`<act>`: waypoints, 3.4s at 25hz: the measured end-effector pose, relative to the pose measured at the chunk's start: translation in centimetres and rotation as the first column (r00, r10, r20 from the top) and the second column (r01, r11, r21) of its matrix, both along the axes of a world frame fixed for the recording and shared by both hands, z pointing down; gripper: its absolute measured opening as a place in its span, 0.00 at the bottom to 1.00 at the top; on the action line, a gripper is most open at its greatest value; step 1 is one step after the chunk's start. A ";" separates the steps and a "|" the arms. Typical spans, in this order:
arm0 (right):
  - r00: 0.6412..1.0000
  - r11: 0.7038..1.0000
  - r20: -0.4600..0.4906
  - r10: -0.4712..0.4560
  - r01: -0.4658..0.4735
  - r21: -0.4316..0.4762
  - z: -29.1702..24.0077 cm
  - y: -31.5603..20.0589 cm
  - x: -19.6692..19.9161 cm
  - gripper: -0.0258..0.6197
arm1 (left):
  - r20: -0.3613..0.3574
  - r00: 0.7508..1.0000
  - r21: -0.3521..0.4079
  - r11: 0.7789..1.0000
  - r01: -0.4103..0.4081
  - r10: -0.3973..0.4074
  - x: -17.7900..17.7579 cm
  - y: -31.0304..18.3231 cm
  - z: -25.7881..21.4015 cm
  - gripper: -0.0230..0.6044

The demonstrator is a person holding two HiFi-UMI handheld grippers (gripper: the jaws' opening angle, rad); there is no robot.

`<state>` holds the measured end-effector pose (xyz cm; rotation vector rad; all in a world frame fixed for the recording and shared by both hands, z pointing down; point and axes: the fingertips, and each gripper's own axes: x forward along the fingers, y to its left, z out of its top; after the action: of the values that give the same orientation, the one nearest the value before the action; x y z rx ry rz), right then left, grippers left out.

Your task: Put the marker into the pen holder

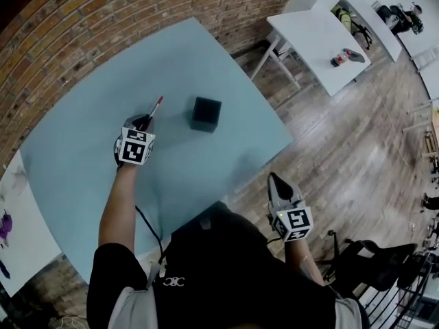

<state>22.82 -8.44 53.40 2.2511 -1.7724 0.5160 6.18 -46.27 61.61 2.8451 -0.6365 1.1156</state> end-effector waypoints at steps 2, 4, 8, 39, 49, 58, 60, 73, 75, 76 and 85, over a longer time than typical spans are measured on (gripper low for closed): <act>1.000 1.000 -0.003 -0.024 0.024 0.011 -0.1 -0.9 -0.3 0.05 | -0.018 1.000 0.037 0.999 0.000 0.000 -0.9 0.2 -2.3 0.10; 0.999 0.999 -0.005 -0.050 0.050 0.021 -0.2 -1.6 -0.4 0.05 | -0.042 0.999 0.056 0.998 0.007 -0.004 -1.8 0.8 -4.1 0.10; 0.996 0.995 -0.005 -0.090 0.090 0.041 -0.3 -2.8 -0.1 0.05 | -0.145 0.988 -0.003 0.998 0.055 -0.055 -3.4 2.2 -6.9 0.11; 0.972 0.971 -0.047 -0.231 0.234 0.050 -2.9 -5.0 -6.6 0.05 | -0.301 0.945 0.040 0.989 0.145 -0.126 -11.3 5.9 -10.9 0.10; 0.936 0.945 -0.138 -0.323 0.326 -0.003 -4.5 -6.6 -6.8 0.05 | -0.332 0.935 0.018 0.990 0.143 -0.129 -11.5 7.5 -10.4 0.10; 0.908 0.913 -0.121 -0.401 0.407 0.031 -3.9 -9.3 1.6 0.05 | -0.309 0.927 0.050 0.970 0.237 -0.211 -6.8 7.9 -10.8 0.10; 0.901 0.902 -0.111 -0.420 0.428 0.058 -3.7 -10.3 4.8 0.05 | -0.310 0.919 0.075 0.957 0.281 -0.245 -5.6 8.0 -11.3 0.10; 0.787 0.780 -0.011 -0.617 0.614 0.117 1.6 -10.2 28.9 0.05 | -0.174 0.837 0.204 0.813 0.545 -0.518 7.8 14.8 -12.7 0.10; 0.743 0.740 -0.001 -0.669 0.666 0.100 1.3 -9.9 31.3 0.05 | -0.170 0.820 0.205 0.794 0.572 -0.547 10.0 16.1 -13.4 0.10; 0.727 0.723 -0.005 -0.687 0.684 0.099 0.7 -9.8 32.3 0.05 | -0.162 0.816 0.207 0.789 0.578 -0.555 11.1 16.8 -13.5 0.10; 0.681 0.675 0.013 -0.732 0.722 0.149 -3.5 -9.7 34.7 0.05 | -0.040 0.806 0.233 0.779 0.582 -0.590 14.1 19.7 -14.0 0.10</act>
<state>57.49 -18.15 49.89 1.3675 -2.5799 0.3035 20.24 -26.62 47.65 2.4704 -1.6164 1.0175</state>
